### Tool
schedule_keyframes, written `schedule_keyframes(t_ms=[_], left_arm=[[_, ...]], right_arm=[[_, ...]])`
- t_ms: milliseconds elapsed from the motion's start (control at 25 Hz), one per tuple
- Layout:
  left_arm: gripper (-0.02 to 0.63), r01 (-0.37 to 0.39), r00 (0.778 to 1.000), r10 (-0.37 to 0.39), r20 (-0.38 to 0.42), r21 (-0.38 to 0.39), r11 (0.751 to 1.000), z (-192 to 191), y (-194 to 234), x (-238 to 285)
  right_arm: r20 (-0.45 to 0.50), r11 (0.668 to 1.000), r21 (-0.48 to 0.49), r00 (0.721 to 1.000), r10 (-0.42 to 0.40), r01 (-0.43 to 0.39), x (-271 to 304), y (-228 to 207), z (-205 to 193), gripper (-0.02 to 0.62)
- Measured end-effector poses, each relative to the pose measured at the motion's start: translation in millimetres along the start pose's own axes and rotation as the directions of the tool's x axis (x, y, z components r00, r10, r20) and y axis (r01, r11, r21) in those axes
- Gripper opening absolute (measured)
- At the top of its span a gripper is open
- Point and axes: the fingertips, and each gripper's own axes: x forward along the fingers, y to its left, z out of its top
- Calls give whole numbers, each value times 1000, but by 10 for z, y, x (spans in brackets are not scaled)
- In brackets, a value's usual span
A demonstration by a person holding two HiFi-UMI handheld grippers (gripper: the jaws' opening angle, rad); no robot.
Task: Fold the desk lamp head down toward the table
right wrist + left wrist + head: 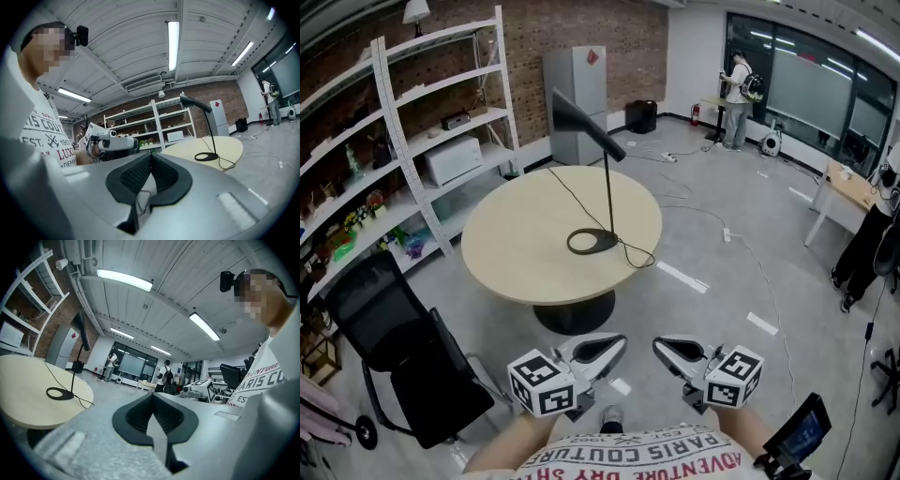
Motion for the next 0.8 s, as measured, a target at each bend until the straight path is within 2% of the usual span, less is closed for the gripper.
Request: schedule_keyframes(t_ms=[240, 440, 640, 800], left_arm=[[2, -18, 1000, 18, 7, 8, 1000, 371, 820, 143], [2, -40, 999, 39, 29, 20, 999, 678, 1454, 215], [2, -62, 996, 58, 71, 56, 997, 994, 1847, 232], [2, -70, 995, 66, 70, 67, 995, 1037, 2031, 287]], right_arm=[[6, 1000, 19, 1000, -9, 9, 615, -585, 280, 0], [10, 1000, -24, 1000, 9, -8, 1074, -924, 509, 0], [45, 999, -42, 999, -13, 15, 1249, -1243, 717, 0], [64, 999, -39, 998, -23, 26, 1322, -1410, 726, 0]])
